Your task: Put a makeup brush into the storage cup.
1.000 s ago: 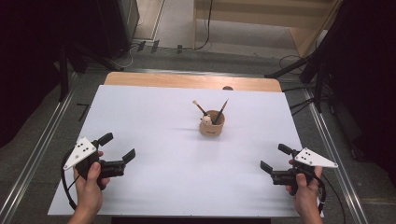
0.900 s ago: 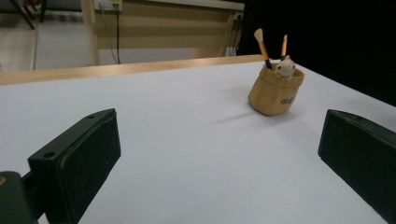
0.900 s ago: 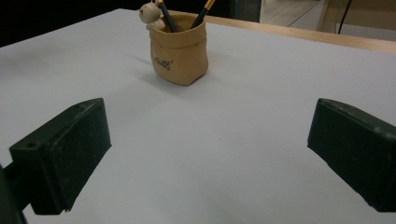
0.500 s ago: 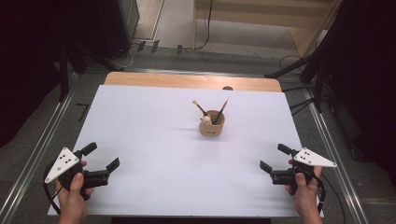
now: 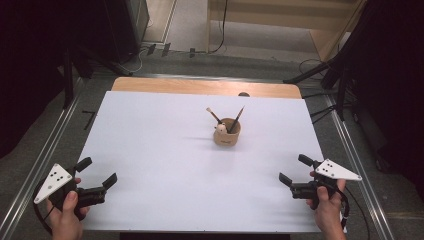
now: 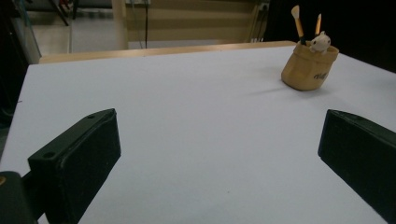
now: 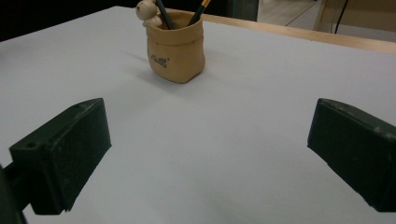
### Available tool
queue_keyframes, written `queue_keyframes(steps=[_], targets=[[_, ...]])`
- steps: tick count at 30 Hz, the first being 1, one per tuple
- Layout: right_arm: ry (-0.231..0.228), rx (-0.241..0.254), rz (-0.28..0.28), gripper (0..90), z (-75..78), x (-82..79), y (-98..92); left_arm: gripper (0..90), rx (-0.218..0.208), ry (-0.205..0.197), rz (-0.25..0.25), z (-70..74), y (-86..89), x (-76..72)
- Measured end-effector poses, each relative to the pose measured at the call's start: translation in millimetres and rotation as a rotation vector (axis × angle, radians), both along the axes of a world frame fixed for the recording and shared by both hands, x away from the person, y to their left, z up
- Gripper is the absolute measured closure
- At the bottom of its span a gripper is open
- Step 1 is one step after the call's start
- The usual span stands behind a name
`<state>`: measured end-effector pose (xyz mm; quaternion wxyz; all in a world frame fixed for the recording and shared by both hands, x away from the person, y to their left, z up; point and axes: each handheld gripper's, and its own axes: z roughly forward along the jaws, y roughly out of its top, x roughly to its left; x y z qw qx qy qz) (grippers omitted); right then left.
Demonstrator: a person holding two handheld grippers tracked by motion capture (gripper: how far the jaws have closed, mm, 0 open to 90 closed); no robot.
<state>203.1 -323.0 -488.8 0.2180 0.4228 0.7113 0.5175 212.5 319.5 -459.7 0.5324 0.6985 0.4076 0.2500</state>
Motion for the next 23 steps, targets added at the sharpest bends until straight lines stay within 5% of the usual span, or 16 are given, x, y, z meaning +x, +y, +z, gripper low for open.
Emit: queue_keyframes(steps=[6, 23], targets=[[0.010, -0.007, -0.002, 0.0, -1.5, 2.2, 1.9, 0.0, -0.036, -0.009, 0.017, 1.1, 14.5, -1.1], [0.007, -0.004, 0.000, 0.0, -1.9, 1.5, 3.2, 0.0, -0.022, -0.007, 0.015, -0.4, 13.7, 2.1]])
